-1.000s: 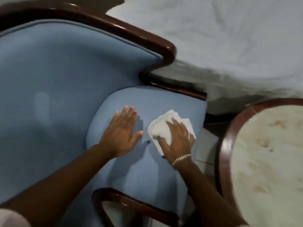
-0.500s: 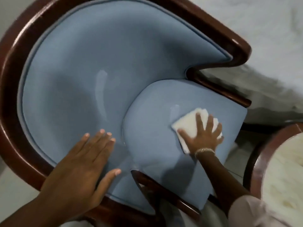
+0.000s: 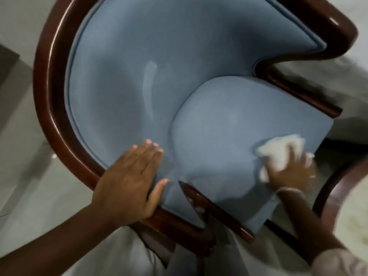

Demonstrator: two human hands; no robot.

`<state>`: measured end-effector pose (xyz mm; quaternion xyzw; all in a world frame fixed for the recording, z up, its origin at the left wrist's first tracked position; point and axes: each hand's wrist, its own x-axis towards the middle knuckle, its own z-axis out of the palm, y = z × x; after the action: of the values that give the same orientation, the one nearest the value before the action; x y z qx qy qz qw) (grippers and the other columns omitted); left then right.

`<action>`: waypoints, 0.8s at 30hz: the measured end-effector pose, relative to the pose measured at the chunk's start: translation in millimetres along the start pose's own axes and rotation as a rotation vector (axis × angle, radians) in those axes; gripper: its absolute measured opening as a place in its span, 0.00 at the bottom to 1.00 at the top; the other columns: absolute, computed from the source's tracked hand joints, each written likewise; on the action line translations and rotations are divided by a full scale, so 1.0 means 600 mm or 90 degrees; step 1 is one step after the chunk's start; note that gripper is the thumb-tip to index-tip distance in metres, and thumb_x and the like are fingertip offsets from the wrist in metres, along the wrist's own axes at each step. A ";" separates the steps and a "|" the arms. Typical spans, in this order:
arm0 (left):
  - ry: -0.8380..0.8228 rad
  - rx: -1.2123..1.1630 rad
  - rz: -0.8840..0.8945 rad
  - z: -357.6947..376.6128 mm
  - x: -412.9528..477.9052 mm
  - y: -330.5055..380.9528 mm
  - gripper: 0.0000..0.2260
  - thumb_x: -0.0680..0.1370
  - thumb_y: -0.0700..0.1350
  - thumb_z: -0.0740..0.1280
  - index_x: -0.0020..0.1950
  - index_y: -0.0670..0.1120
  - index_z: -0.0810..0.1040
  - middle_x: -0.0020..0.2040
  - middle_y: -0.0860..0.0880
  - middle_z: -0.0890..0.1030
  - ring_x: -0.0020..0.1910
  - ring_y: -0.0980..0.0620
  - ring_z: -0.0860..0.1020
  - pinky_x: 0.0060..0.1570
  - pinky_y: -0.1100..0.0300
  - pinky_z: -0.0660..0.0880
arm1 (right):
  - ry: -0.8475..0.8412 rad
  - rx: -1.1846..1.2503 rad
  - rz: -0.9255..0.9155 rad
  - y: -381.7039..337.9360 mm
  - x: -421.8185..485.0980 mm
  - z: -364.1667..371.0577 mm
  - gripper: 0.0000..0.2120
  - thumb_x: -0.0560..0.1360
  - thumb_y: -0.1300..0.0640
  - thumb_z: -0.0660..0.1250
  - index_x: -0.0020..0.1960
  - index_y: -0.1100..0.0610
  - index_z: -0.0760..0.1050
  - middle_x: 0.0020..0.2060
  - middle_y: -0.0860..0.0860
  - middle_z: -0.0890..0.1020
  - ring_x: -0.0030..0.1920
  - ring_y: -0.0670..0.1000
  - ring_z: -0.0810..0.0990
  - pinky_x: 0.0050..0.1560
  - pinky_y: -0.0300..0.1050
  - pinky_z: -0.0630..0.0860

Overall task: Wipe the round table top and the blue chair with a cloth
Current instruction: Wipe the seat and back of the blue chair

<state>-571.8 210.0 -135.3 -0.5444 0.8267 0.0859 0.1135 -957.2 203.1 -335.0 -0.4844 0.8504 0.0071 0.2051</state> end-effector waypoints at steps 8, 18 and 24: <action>0.017 0.015 -0.036 -0.001 0.002 0.006 0.27 0.80 0.56 0.60 0.72 0.38 0.73 0.71 0.39 0.76 0.75 0.43 0.70 0.74 0.47 0.67 | 0.031 0.011 -0.112 -0.168 0.088 0.021 0.39 0.70 0.32 0.61 0.77 0.40 0.54 0.79 0.56 0.58 0.75 0.72 0.57 0.69 0.74 0.54; 0.117 -0.052 0.023 -0.007 -0.004 -0.007 0.22 0.80 0.50 0.62 0.68 0.36 0.76 0.68 0.37 0.79 0.73 0.40 0.72 0.71 0.41 0.70 | -0.455 0.392 -0.077 -0.302 -0.180 -0.014 0.23 0.65 0.38 0.68 0.59 0.43 0.78 0.60 0.52 0.83 0.62 0.58 0.80 0.62 0.50 0.74; 0.046 0.107 0.029 -0.104 0.073 -0.250 0.31 0.80 0.58 0.52 0.79 0.42 0.60 0.82 0.38 0.55 0.81 0.37 0.49 0.78 0.35 0.48 | -0.546 0.495 -0.037 -0.456 -0.200 -0.038 0.32 0.61 0.36 0.71 0.64 0.39 0.75 0.62 0.48 0.82 0.61 0.53 0.80 0.64 0.52 0.76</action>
<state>-456.3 96.3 -90.7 -0.5165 0.8469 -0.0009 0.1267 -685.0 151.7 -220.0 -0.3502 0.6178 -0.1154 0.6945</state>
